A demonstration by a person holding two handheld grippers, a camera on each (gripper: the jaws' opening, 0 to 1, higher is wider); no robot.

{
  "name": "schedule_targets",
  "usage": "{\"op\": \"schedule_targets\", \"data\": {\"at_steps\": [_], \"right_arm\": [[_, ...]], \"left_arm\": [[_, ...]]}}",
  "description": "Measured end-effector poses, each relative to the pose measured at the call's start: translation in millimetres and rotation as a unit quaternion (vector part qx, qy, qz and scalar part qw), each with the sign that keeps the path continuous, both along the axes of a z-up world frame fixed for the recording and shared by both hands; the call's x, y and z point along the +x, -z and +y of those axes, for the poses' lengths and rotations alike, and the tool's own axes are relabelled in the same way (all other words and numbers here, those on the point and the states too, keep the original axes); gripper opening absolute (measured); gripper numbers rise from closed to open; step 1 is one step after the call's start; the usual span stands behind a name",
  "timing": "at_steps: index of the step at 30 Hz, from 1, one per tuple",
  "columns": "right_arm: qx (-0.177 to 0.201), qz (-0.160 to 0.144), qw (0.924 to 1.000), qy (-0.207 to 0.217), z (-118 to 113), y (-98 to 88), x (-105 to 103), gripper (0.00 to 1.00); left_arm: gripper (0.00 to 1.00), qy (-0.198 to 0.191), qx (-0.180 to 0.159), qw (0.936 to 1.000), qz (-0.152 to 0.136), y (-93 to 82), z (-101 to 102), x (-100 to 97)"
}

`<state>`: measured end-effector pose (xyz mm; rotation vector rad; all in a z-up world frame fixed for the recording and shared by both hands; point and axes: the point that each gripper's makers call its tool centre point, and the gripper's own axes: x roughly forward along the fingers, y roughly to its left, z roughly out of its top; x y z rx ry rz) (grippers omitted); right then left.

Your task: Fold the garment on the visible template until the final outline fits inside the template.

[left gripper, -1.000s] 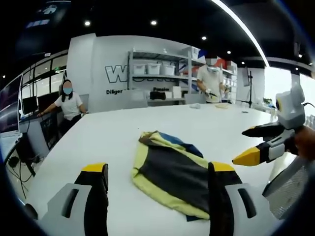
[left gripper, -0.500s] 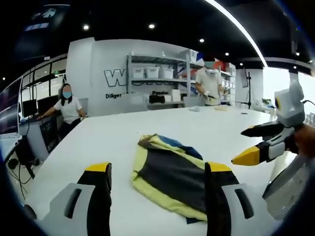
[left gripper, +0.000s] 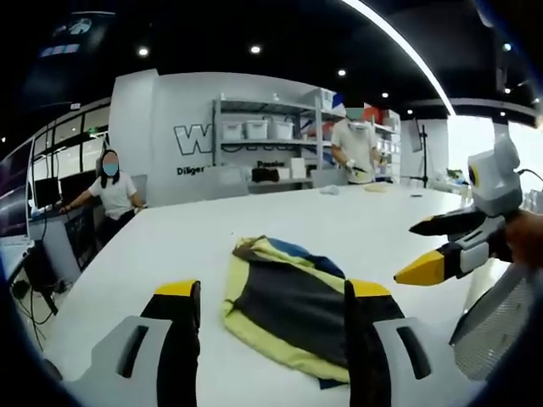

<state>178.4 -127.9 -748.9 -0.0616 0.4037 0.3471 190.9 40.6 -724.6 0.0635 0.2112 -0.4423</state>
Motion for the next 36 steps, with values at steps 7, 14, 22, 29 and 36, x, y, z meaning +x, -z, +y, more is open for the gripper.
{"op": "schedule_targets", "data": {"at_steps": [7,14,22,29,36], "right_arm": [[0.007,-0.002,1.0000,0.000,1,-1.7,0,0.97],[0.014,-0.007,0.9999,-0.002,0,-8.1,-1,0.95],[0.015,-0.008,0.9998,-0.004,-2,-9.2,2,0.90],[0.017,-0.013,0.9998,-0.007,-3,-12.9,5,0.86],[0.008,-0.024,0.9997,-0.007,-10,-23.4,15,0.81]], "left_arm": [[0.62,0.005,0.003,1.0000,0.007,4.3,-2,0.3],[0.60,0.006,0.004,0.9999,0.010,5.1,-2,-0.6],[0.58,0.007,0.011,0.9999,0.010,6.8,-2,0.1],[0.56,0.007,0.015,0.9998,0.015,7.8,-2,0.9],[0.49,0.018,0.012,0.9997,0.014,2.7,-18,16.6]]}}
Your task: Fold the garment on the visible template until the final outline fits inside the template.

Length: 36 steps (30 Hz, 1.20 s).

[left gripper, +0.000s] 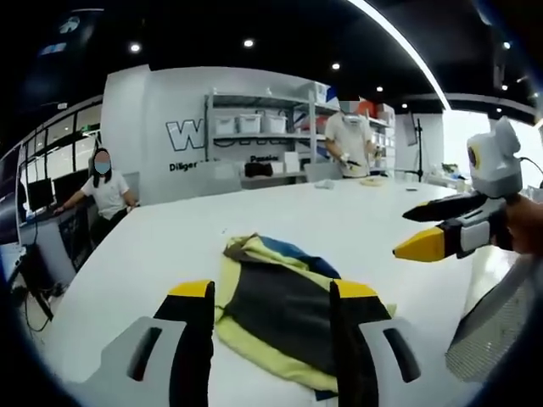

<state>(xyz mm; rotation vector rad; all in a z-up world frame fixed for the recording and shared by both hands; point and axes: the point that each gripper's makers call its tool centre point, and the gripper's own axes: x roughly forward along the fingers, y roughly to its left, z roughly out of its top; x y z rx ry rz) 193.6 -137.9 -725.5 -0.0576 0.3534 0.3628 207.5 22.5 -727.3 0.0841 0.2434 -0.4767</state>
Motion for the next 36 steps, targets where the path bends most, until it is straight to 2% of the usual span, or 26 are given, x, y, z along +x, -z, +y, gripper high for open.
{"op": "schedule_targets", "data": {"at_steps": [9,17,18,21,26,30,36], "right_arm": [[-0.001,-0.010,0.9999,-0.005,0,-8.2,18,0.79],[-0.014,-0.009,0.9998,-0.008,-5,-5.5,42,0.72],[-0.015,-0.008,0.9999,-0.002,-11,-5.0,51,0.72],[-0.010,-0.008,0.9999,0.006,-15,-4.8,61,0.71],[-0.010,-0.005,0.9999,0.011,-18,-0.3,68,0.71],[-0.002,0.001,0.9999,0.017,-18,6.4,74,0.70],[-0.001,0.008,0.9998,0.018,-19,15.3,77,0.69]], "left_arm": [[0.46,0.016,0.005,0.9998,0.010,0.9,-28,41.2],[0.40,0.014,0.008,0.9983,0.056,27.0,-43,67.6],[0.40,0.009,0.008,0.9977,0.067,33.7,-46,76.7],[0.39,0.009,0.021,0.9970,0.074,40.0,-50,87.7],[0.36,0.003,0.019,0.9958,0.090,48.0,-51,100.5],[0.33,-0.002,0.012,0.9932,0.116,61.3,-58,118.1],[0.28,-0.010,0.001,0.9900,0.140,73.5,-62,132.6]]}}
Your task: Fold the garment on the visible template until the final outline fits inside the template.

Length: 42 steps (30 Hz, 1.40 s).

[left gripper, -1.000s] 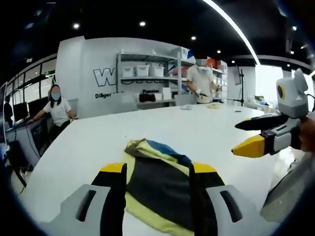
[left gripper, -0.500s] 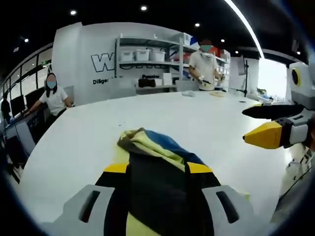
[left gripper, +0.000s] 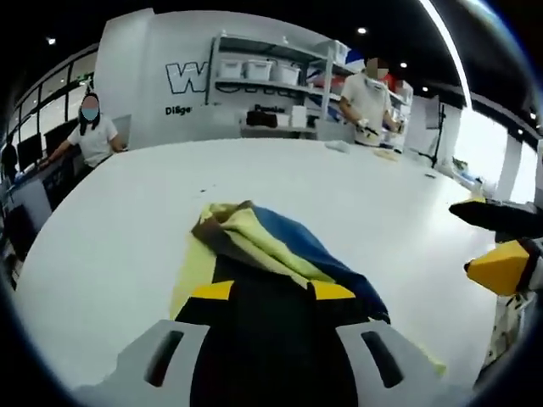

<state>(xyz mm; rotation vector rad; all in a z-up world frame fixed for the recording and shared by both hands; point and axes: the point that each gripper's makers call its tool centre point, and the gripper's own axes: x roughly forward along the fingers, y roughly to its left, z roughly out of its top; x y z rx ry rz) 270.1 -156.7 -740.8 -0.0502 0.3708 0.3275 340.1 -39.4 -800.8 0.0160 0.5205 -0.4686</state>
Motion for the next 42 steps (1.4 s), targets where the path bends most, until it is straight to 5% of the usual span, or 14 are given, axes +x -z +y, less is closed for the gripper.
{"op": "schedule_targets", "data": {"at_steps": [15,22,27,42], "right_arm": [[0.008,0.010,0.9999,0.004,-5,10.5,8,0.68],[0.047,-0.008,0.9986,-0.023,12,-1.7,7,1.00],[0.075,-0.016,0.9965,-0.033,19,-9.5,5,1.00],[0.055,-0.013,0.9979,-0.031,17,-4.1,7,1.00]], "left_arm": [[0.19,-0.013,-0.020,0.9981,0.057,35.2,-22,39.1],[0.19,-0.024,-0.026,0.9967,0.073,45.8,-23,44.8],[0.18,-0.031,-0.028,0.9959,0.080,50.1,-22,46.6],[0.00,-0.033,-0.022,0.9950,0.091,55.4,-21,48.4]]}}
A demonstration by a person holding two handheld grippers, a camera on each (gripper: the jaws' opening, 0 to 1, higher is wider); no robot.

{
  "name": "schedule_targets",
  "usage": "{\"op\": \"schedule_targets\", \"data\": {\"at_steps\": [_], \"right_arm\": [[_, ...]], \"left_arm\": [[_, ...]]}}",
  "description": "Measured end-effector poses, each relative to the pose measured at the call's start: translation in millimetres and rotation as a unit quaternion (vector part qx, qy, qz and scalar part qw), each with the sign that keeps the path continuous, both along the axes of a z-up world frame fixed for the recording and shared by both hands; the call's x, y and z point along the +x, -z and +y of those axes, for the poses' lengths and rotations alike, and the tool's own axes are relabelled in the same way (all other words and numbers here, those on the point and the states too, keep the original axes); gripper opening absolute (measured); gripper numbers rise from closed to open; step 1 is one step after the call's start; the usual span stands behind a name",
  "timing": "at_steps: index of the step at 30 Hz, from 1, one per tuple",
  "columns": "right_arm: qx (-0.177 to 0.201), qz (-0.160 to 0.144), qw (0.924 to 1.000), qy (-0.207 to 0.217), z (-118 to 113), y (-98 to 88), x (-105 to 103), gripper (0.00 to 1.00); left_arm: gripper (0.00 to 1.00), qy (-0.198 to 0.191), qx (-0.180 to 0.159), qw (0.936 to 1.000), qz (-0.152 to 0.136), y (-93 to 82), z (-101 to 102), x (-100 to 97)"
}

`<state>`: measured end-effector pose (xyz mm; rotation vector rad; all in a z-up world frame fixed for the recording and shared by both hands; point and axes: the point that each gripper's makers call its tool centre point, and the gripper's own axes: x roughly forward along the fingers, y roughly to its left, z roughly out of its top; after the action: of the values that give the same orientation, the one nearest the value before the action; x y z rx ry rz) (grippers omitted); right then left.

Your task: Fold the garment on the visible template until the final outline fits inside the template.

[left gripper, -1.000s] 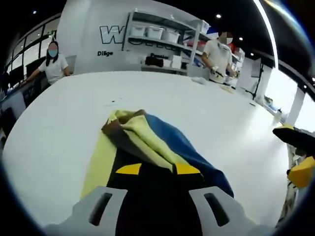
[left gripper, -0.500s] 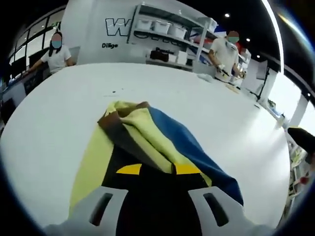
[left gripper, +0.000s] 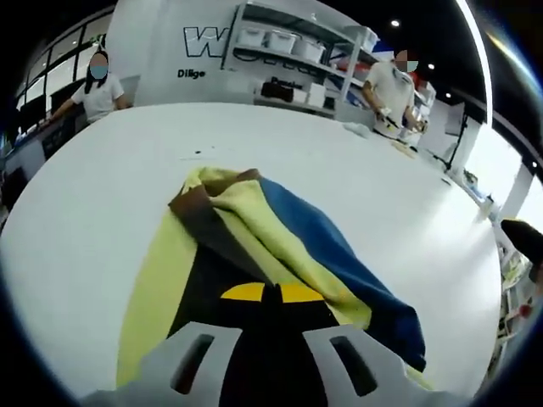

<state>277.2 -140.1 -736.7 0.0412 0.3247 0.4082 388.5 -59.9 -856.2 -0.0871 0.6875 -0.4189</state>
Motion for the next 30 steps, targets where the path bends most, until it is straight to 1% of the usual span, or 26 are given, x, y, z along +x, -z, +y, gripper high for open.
{"op": "schedule_targets", "data": {"at_steps": [4,7,9,14,18,19,23,25,29,30], "right_arm": [[-0.002,0.002,1.0000,0.001,-1,2.3,0,1.00],[-0.003,0.003,1.0000,0.001,-1,2.5,0,1.00],[-0.003,0.001,1.0000,0.001,-1,2.1,1,1.00],[-0.005,0.002,1.0000,0.002,-2,2.8,1,1.00],[-0.008,-0.001,1.0000,0.003,-3,1.5,0,1.00],[-0.008,-0.001,1.0000,0.003,-3,1.2,0,1.00],[-0.009,-0.003,0.9999,0.004,-3,0.8,0,1.00],[-0.010,-0.005,0.9999,0.004,-3,-0.4,-1,0.99],[-0.011,-0.006,0.9999,0.003,-3,-1.3,-2,0.99],[-0.012,-0.007,0.9999,0.003,-3,-1.5,-2,0.99]], "left_arm": [[0.00,0.003,0.003,1.0000,-0.006,-1.6,1,1.9],[0.00,-0.001,0.002,0.9999,-0.013,-6.4,4,4.2],[0.00,-0.003,-0.002,0.9998,-0.017,-13.8,8,5.3],[0.00,-0.005,-0.003,0.9996,-0.029,-25.5,18,7.5],[0.00,-0.005,0.002,0.9991,-0.043,-36.1,31,6.7],[0.00,-0.008,0.002,0.9988,-0.048,-40.9,39,5.7],[0.00,-0.012,0.009,0.9983,-0.056,-48.0,54,3.5],[0.00,-0.014,0.011,0.9981,-0.060,-53.2,65,1.8],[0.00,-0.015,0.017,0.9976,-0.066,-59.9,80,3.3],[0.00,-0.016,0.018,0.9975,-0.066,-63.2,88,5.1]]}}
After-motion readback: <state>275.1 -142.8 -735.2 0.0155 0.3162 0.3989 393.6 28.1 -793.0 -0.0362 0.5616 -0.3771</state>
